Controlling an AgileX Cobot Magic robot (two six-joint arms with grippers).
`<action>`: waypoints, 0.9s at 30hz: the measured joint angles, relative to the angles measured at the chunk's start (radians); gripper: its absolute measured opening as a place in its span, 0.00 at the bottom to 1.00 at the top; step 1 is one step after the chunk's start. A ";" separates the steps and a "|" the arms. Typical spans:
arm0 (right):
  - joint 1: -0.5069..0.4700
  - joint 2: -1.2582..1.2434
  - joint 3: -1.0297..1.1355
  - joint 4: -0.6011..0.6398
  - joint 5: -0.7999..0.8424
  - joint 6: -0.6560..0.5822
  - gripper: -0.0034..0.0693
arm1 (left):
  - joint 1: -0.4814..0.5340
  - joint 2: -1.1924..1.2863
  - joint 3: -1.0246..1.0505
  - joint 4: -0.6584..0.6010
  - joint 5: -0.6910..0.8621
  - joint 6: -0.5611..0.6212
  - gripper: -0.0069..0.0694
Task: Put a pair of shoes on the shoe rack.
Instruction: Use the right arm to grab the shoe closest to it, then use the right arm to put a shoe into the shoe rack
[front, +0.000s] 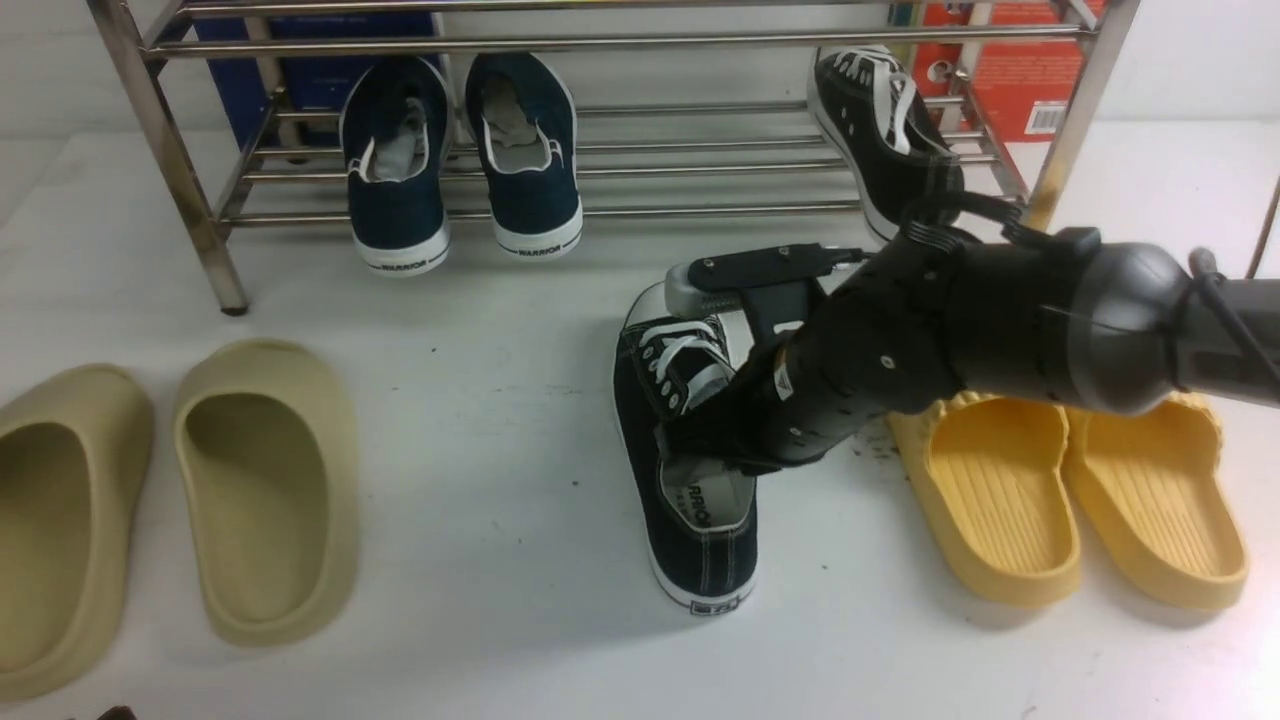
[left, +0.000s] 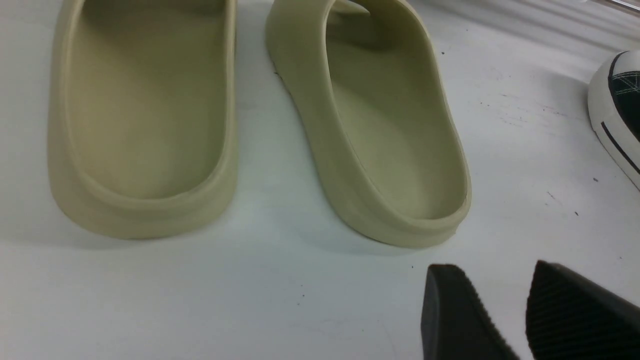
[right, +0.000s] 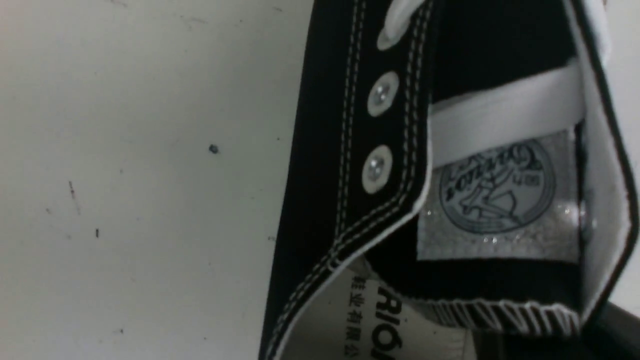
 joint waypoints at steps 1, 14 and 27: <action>0.000 0.000 0.000 0.000 0.000 0.000 0.08 | 0.000 0.000 0.000 0.000 0.000 0.000 0.40; -0.032 -0.188 -0.004 0.062 0.095 0.000 0.08 | 0.000 0.000 0.000 0.000 0.000 0.000 0.40; -0.191 -0.106 -0.177 0.104 0.060 -0.019 0.08 | 0.000 0.000 0.000 0.000 0.000 0.000 0.40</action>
